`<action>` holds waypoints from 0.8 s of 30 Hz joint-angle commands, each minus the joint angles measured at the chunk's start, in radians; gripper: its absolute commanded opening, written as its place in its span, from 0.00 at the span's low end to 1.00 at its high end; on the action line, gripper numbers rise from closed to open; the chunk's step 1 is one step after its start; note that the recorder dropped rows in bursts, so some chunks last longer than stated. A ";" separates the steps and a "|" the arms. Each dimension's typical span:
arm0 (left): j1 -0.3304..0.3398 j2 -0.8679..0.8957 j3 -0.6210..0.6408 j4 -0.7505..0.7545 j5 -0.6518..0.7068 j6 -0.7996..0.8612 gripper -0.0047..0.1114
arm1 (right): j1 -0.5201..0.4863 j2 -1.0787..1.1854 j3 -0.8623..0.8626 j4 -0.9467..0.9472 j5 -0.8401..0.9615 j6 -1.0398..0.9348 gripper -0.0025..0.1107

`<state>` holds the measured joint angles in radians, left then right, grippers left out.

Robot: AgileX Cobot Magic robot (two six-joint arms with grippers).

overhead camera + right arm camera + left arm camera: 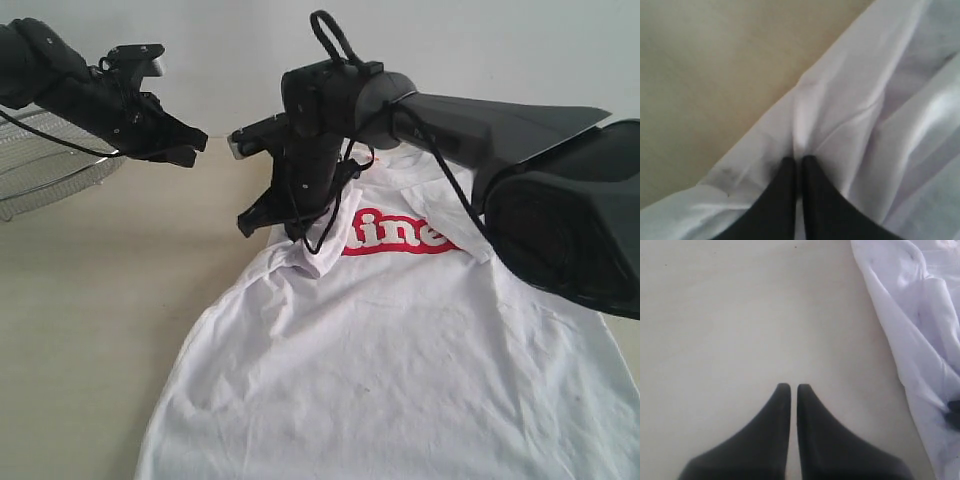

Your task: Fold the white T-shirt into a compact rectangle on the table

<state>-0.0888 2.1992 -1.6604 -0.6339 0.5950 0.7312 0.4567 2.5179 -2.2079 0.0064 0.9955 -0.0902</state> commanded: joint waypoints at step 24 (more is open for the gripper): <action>-0.003 0.006 -0.005 0.002 -0.012 -0.020 0.08 | 0.042 0.014 -0.068 0.414 -0.008 -0.307 0.02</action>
<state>-0.0827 2.1992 -1.6609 -0.6229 0.5861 0.7198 0.4910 2.5749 -2.2545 0.4759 0.9693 -0.4541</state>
